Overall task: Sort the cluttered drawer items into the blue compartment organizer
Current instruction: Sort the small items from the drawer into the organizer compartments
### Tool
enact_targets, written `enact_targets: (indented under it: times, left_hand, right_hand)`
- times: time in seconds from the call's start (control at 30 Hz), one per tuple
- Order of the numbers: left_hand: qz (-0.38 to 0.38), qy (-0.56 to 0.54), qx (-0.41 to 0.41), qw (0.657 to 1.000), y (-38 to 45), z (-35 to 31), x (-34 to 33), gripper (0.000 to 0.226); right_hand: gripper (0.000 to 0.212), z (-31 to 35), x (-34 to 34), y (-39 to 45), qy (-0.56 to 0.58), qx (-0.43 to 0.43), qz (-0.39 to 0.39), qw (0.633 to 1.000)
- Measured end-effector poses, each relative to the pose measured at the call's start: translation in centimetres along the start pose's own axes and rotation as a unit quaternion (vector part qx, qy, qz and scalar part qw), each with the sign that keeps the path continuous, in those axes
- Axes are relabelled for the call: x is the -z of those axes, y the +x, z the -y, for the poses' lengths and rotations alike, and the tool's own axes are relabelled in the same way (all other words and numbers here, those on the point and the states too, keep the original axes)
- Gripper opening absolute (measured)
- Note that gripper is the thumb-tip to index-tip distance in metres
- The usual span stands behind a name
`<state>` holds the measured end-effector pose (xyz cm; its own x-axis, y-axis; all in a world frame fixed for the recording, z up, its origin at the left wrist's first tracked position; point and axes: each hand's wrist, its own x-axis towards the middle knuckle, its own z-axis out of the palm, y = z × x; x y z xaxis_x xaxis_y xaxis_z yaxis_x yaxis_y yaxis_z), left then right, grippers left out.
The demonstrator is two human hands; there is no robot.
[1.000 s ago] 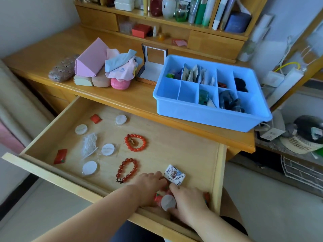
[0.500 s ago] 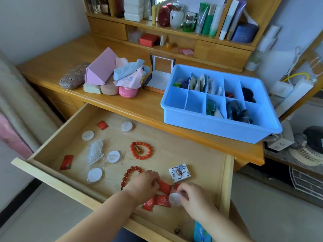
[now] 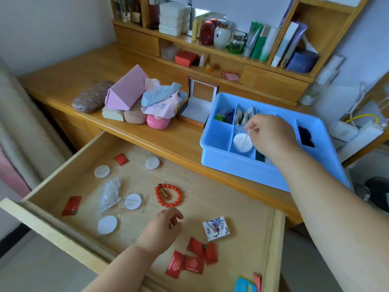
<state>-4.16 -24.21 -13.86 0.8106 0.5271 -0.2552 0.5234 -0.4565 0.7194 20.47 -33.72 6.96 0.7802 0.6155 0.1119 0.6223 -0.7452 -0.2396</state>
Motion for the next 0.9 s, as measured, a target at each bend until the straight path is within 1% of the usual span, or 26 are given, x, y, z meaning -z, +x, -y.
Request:
enact_targets:
  times: [0.03, 0.07, 0.1, 0.17, 0.2, 0.23, 0.3, 0.33, 0.37, 0.4, 0.47, 0.5, 0.53, 0.57, 0.6, 0.67, 0.77, 0.83, 0.9]
  left_hand:
    - [-0.011, -0.027, 0.013, 0.999, 0.0, 0.0, 0.2, 0.015]
    - [-0.021, -0.054, 0.032, 0.998, 0.0, -0.1, 0.5, 0.015]
    - [-0.03, -0.082, 0.054, 0.995, -0.1, -0.1, 0.8, 0.016]
    - [-0.042, -0.13, 0.095, 0.986, -0.2, -0.1, 1.6, 0.021]
    - [-0.047, -0.126, 0.101, 0.986, -0.3, -0.1, 2.1, 0.022]
    - [-0.049, -0.095, 0.092, 0.99, -0.4, 0.0, 2.6, 0.021]
    - [-0.022, -0.013, 0.041, 0.999, -0.6, -0.1, 3.1, 0.015]
    - [0.011, 0.045, 0.008, 0.999, -0.6, -0.3, 3.2, 0.012]
    - [0.049, 0.112, -0.027, 0.992, -0.7, -0.7, 2.9, 0.011]
    - [0.09, 0.177, -0.056, 0.978, -0.8, -1.0, 2.3, 0.018]
    - [0.156, 0.283, -0.082, 0.943, -0.8, -1.6, 0.5, 0.038]
    - [0.173, 0.314, -0.079, 0.93, -0.9, -2.1, -0.3, 0.044]
    - [0.18, 0.327, -0.071, 0.925, -0.9, -2.6, -1.1, 0.046]
    - [0.177, 0.325, -0.063, 0.927, -0.9, -3.1, -2.0, 0.044]
    - [0.168, 0.316, -0.06, 0.932, -0.8, -3.5, -2.7, 0.04]
    - [0.157, 0.326, -0.064, 0.93, -0.6, -4.3, -3.9, 0.032]
    - [0.173, 0.346, -0.066, 0.92, -0.5, -4.6, -4.8, 0.024]
    - [0.176, 0.305, -0.054, 0.934, -0.6, -4.4, -4.4, 0.018]
    - [0.149, 0.21, -0.059, 0.965, -1.1, -4.3, -3.0, 0.013]
  right_hand:
    - [0.019, 0.1, -0.7, 0.5, -0.07, -0.005, 0.06, 0.996]
    - [0.017, 0.2, -1.3, 0.9, -0.113, -0.013, 0.116, 0.987]
    - [0.016, 0.3, -1.7, 1.1, -0.128, -0.021, 0.159, 0.979]
    - [0.015, 0.5, -2.1, 1.5, -0.14, -0.034, 0.193, 0.971]
    - [0.011, 0.6, -2.2, 1.6, -0.154, -0.032, 0.196, 0.968]
    - [0.009, 0.6, -2.2, 1.7, -0.16, -0.027, 0.194, 0.967]
    - [0.009, 0.3, -2.6, 1.7, -0.138, -0.013, 0.153, 0.979]
    - [0.011, -0.1, -2.7, 1.5, -0.097, -0.009, 0.109, 0.989]
    - [0.013, -0.4, -2.7, 1.0, -0.04, -0.009, 0.054, 0.998]
    - [0.01, -0.7, -2.7, 0.4, 0.021, -0.001, -0.014, 1.0]
    - [0.008, -1.0, -2.5, -1.6, 0.096, 0.051, -0.159, 0.981]
    - [0.009, -0.9, -2.5, -2.9, 0.112, 0.091, -0.214, 0.966]
    - [0.01, -0.6, -2.6, -4.4, 0.128, 0.131, -0.248, 0.951]
    - [0.011, -0.3, -2.9, -5.9, 0.144, 0.163, -0.263, 0.94]
    - [0.012, -0.1, -3.4, -7.4, 0.156, 0.184, -0.262, 0.934]
    - [0.011, -0.1, -4.9, -9.9, 0.165, 0.199, -0.231, 0.938]
    - [0.008, -0.8, -7.0, -12.3, 0.166, 0.189, -0.18, 0.951]
    - [0.012, -1.3, -8.0, -13.6, 0.179, 0.185, -0.15, 0.955]
    - [0.012, -1.7, -8.8, -14.7, 0.185, 0.181, -0.103, 0.96]
